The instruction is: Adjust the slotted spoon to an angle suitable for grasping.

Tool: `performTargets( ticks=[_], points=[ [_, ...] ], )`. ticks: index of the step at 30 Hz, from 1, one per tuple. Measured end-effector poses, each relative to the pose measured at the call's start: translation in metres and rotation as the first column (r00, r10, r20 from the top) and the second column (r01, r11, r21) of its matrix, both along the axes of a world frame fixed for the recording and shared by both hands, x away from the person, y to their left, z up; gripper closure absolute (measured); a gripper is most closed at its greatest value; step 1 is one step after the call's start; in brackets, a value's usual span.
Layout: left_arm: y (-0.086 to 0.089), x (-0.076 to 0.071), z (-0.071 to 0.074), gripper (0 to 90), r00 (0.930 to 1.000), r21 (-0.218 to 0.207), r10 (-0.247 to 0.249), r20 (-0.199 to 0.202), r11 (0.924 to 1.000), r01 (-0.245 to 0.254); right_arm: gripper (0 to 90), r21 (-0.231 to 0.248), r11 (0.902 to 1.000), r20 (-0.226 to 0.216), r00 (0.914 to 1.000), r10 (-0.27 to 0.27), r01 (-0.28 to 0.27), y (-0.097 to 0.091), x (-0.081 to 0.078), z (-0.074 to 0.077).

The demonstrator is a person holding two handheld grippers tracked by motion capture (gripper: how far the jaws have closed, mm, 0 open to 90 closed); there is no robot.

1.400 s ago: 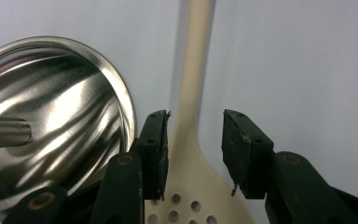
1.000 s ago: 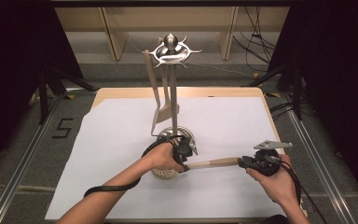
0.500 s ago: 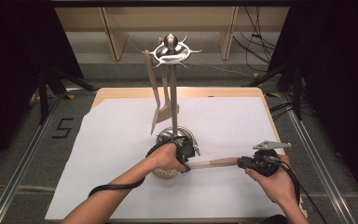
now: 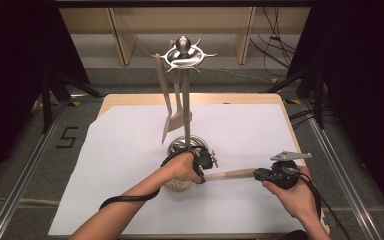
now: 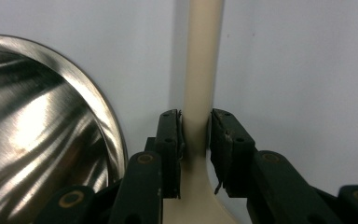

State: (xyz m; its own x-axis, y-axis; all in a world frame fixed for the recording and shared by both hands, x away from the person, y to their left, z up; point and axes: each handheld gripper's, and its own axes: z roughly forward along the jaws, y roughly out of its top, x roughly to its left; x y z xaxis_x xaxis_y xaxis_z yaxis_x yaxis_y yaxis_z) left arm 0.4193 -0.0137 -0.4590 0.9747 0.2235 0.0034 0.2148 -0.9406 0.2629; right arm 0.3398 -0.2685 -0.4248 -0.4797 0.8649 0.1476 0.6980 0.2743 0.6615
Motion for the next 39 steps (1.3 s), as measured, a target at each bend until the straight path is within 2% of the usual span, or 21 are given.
performTargets(
  ticks=[1, 4, 5, 6, 8, 9, 15, 18, 21, 22, 28, 29, 30, 31, 32, 33, 34, 35, 36, 37, 39],
  points=[
    [-0.002, 0.0, 0.001, 73.8, 0.9999, 0.014, 0.001, 0.017, 0.9999, -0.001, 71.4, 0.002, 1.0, 0.0, 1.0, -0.001, 0.001, 0.0, 0.0, 0.0],
    [-0.007, -0.002, 0.001, 75.0, 0.9997, 0.047, 0.024, 0.01, 0.9986, -0.025, 71.4, 0.004, 1.0, 0.008, 0.9999, 0.007, -0.007, -0.001, 0.001, 0.0],
    [-0.009, -0.002, 0.001, 75.3, 0.9997, 0.059, 0.018, 0.016, 0.9981, -0.019, 71.4, 0.012, 0.9998, -0.01, 0.9999, -0.013, 0.013, 0.001, -0.001, 0.001],
    [-0.01, -0.003, 0.001, 75.4, 0.9996, 0.068, 0.02, 0.019, 0.9975, -0.021, 71.5, 0.0, 1.0, 0.005, 1.0, 0.003, -0.003, -0.001, 0.0, 0.0],
    [-0.012, -0.005, 0.001, 75.6, 0.9993, 0.077, 0.023, 0.03, 0.9967, -0.025, 71.5, 0.004, 1.0, 0.006, 1.0, 0.003, -0.003, -0.002, 0.0, 0.0],
    [-0.012, -0.006, 0.001, 75.8, 0.999, 0.08, 0.017, 0.041, 0.9966, -0.02, 71.6, 0.016, 0.9996, -0.028, 0.9994, -0.022, 0.022, 0.0, -0.002, 0.002],
    [-0.014, -0.006, 0.002, 77.6, 0.9991, 0.087, 0.013, 0.041, 0.996, -0.017, 71.7, 0.007, 0.9998, -0.017, 0.9997, -0.019, 0.019, -0.001, -0.002, 0.002],
    [-0.011, -0.006, 0.002, 78.0, 0.999, 0.073, 0.035, 0.027, 0.9967, -0.036, 71.8, 0.015, 0.9993, -0.031, 0.999, -0.032, 0.033, -0.001, -0.003, 0.002],
    [-0.008, -0.005, 0.002, 78.2, 0.9985, 0.051, 0.034, 0.042, 0.9981, -0.036, 72.0, 0.008, 0.9999, 0.01, 0.9998, -0.015, 0.015, -0.002, -0.001, -0.001],
    [-0.007, -0.006, 0.002, 78.2, 0.9984, 0.045, 0.051, 0.025, 0.9976, -0.052, 72.1, 0.001, 1.0, 0.018, 0.9998, -0.009, 0.009, -0.003, 0.0, -0.001],
    [0.002, -0.01, 0.002, 78.3, 0.9975, -0.019, 0.059, 0.039, 0.9981, -0.058, 72.3, 0.015, 0.9994, -0.006, 0.9995, -0.03, 0.03, -0.002, -0.002, 0.001],
    [0.003, -0.012, 0.002, 78.3, 0.9971, -0.04, 0.071, 0.026, 0.9967, -0.07, 72.4, 0.013, 0.9998, 0.012, 0.9998, -0.017, 0.017, -0.003, -0.001, 0.0],
    [0.005, -0.013, 0.002, 78.3, 0.9971, -0.058, 0.071, 0.027, 0.9959, -0.069, 72.5, 0.021, 0.999, -0.017, 0.9991, -0.039, 0.04, -0.003, -0.002, 0.003],
    [0.006, -0.014, 0.003, 78.3, 0.9973, -0.071, 0.067, 0.03, 0.9954, -0.065, 72.6, 0.004, 0.9997, 0.01, 0.9996, -0.026, 0.026, -0.005, -0.002, 0.002],
    [0.007, -0.014, 0.004, 78.3, 0.9975, -0.089, 0.061, 0.035, 0.9943, -0.058, 72.9, 0.01, 0.9993, 0.01, 0.9993, -0.036, 0.036, -0.005, -0.002, 0.003],
    [0.009, -0.015, 0.005, 78.3, 0.9973, -0.098, 0.063, 0.037, 0.9934, -0.059, 73.1, 0.003, 0.9998, 0.054, 0.9983, -0.021, 0.021, -0.007, 0.0, 0.003],
    [0.01, -0.018, 0.006, 78.3, 0.9962, -0.109, 0.081, 0.029, 0.991, -0.078, 73.2, 0.025, 0.9981, 0.022, 0.9981, -0.057, 0.057, -0.006, -0.003, 0.005],
    [0.012, -0.019, 0.008, 78.3, 0.9964, -0.112, 0.071, 0.045, 0.9916, -0.066, 73.3, 0.019, 0.9986, 0.067, 0.9965, -0.049, 0.048, -0.01, -0.001, 0.007],
    [0.014, -0.02, 0.009, 78.3, 0.9957, -0.124, 0.075, 0.055, 0.99, -0.068, 73.5, 0.048, 0.9957, 0.052, 0.9954, -0.081, 0.079, -0.009, -0.003, 0.009],
    [0.016, -0.021, 0.01, 78.3, 0.9953, -0.137, 0.076, 0.059, 0.9883, -0.068, 73.6, 0.036, 0.997, 0.103, 0.992, -0.072, 0.069, -0.014, -0.002, 0.01],
    [0.022, -0.022, 0.014, 78.3, 0.9937, -0.161, 0.086, 0.071, 0.9842, -0.074, 73.7, 0.079, 0.9904, 0.122, 0.9849, -0.123, 0.114, -0.017, -0.002, 0.014]
  ],
)
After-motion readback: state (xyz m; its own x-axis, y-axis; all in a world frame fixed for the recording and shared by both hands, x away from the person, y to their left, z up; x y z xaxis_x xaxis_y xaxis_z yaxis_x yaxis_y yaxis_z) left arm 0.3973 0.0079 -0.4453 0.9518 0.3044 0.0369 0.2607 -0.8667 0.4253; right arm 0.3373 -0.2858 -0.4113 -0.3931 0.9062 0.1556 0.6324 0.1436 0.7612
